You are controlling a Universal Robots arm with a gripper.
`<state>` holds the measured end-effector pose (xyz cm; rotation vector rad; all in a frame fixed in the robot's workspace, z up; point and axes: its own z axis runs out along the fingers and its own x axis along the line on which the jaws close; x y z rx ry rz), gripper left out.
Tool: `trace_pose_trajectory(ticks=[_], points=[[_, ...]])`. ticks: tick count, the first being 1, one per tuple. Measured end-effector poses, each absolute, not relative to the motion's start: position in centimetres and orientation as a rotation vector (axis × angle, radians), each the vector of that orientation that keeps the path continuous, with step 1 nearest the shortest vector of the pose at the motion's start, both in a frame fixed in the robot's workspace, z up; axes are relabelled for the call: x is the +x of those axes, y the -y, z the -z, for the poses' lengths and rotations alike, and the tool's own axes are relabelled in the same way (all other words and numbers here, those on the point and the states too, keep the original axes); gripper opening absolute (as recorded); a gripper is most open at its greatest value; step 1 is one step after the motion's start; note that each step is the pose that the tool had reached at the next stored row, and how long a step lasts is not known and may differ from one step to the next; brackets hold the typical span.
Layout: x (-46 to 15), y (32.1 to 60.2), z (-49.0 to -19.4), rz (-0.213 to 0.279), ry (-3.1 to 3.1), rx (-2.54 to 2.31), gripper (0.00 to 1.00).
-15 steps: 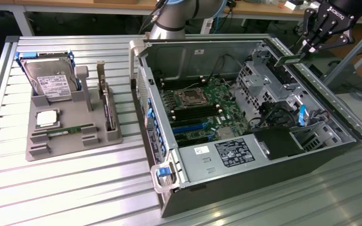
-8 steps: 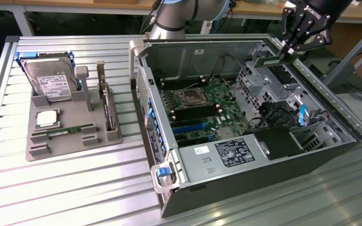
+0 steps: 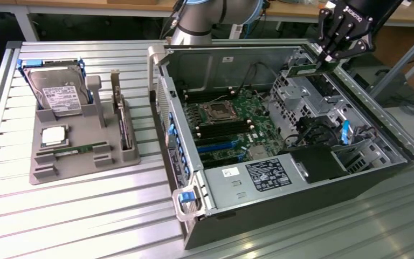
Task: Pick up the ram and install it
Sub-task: 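Insert the ram into the slot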
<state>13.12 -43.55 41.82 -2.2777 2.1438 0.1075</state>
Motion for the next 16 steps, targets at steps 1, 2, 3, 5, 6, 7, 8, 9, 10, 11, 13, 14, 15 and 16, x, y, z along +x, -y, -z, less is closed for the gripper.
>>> trace_pose_trajectory(ticks=[1, 2, 3, 5, 6, 7, 8, 9, 10, 11, 13, 14, 15, 16], points=[[13.1, 43.6, -41.8, -0.108, -2.144, -2.278, 0.12], [13.1, 43.6, -41.8, -0.108, -2.144, -2.278, 0.12], [13.1, 43.6, -41.7, -0.108, -2.144, -2.278, 0.12], [12.7, 43.6, -41.5, -0.108, -2.144, -2.278, 0.12], [12.2, 43.6, -41.3, -0.108, -2.144, -2.278, 0.12], [11.8, 43.6, -41.1, -0.108, -2.144, -2.278, 0.12], [11.5, 43.6, -41.0, -0.108, -2.144, -2.278, 0.12], [11.4, 43.6, -40.9, -0.108, -2.144, -2.278, 0.12], [11.3, 43.6, -40.8, -0.108, -2.144, -2.278, 0.12], [11.2, 43.6, -40.7, -0.108, -2.144, -2.278, 0.12], [11.1, 43.6, -40.6, -0.108, -2.144, -2.278, 0.12], [11.0, 43.6, -40.5, -0.108, -2.144, -2.278, 0.12], [10.9, 43.6, -40.5, -0.108, -2.144, -2.278, 0.12], [10.9, 43.6, -40.4, -0.108, -2.144, -2.278, 0.12]])
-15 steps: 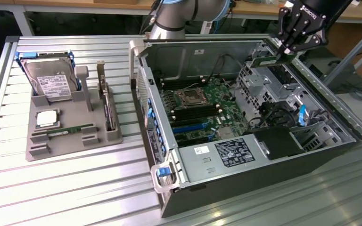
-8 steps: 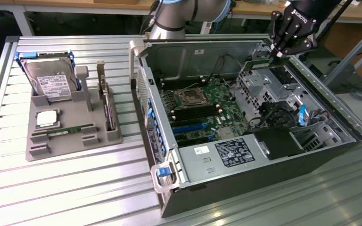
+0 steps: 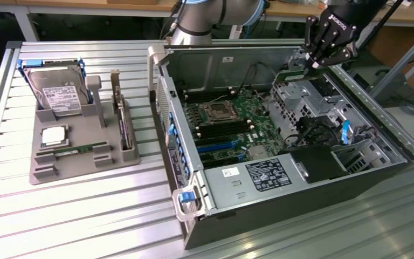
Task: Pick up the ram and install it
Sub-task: 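Insert the ram into the slot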
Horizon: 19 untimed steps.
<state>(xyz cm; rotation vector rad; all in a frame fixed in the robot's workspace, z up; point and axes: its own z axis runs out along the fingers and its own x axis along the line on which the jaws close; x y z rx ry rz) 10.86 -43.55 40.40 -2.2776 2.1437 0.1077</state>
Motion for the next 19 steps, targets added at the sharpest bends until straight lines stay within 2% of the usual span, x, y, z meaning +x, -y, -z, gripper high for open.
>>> trace_pose_trajectory(ticks=[19], points=[[10.5, 43.57, -39.36, -0.108, -2.144, -2.278, 0.12]])
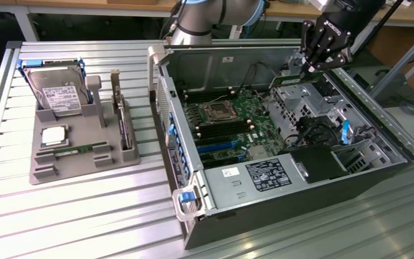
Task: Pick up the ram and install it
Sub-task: 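Insert the ram into the slot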
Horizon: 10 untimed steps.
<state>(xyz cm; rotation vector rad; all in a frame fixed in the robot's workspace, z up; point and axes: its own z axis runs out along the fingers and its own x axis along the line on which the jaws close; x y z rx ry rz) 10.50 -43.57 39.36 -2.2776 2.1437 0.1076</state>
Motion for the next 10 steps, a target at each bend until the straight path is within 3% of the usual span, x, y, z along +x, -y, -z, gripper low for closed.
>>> trace_pose_trajectory(ticks=[10], points=[[10.47, 43.57, -38.81, -0.108, -2.144, -2.278, 0.12]])
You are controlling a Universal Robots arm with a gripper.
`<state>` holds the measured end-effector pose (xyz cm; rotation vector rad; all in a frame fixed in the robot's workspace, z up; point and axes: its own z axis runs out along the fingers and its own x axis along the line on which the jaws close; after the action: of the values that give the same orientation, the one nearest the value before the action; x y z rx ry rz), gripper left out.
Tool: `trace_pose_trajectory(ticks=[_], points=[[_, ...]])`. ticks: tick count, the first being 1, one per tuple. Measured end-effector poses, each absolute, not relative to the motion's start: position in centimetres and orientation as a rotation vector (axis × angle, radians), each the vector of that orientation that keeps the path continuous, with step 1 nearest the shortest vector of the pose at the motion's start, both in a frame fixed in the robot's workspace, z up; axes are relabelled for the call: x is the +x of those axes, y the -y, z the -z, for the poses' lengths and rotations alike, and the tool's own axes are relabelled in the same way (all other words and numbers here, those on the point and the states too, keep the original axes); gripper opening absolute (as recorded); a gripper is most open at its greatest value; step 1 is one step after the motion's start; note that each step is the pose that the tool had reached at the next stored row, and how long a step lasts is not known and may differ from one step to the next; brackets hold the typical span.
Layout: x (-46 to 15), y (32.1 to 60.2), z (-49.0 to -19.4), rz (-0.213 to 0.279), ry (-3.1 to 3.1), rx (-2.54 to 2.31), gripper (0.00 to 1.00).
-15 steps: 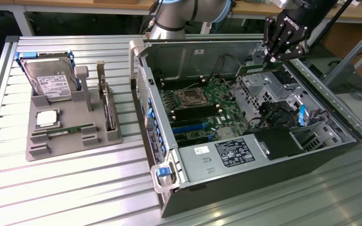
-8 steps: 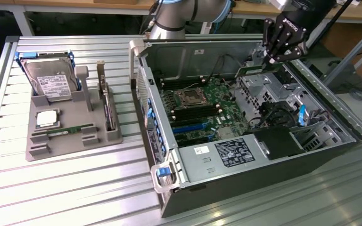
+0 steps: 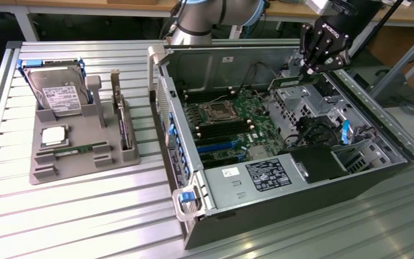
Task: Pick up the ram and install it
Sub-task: 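Insert the ram into the slot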
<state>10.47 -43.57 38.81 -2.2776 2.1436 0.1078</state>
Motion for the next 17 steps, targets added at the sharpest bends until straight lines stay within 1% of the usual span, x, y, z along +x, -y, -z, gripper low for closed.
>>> trace_pose_trajectory(ticks=[17], points=[[10.3, 43.6, -37.0, -0.108, -2.144, -2.278, 0.12]])
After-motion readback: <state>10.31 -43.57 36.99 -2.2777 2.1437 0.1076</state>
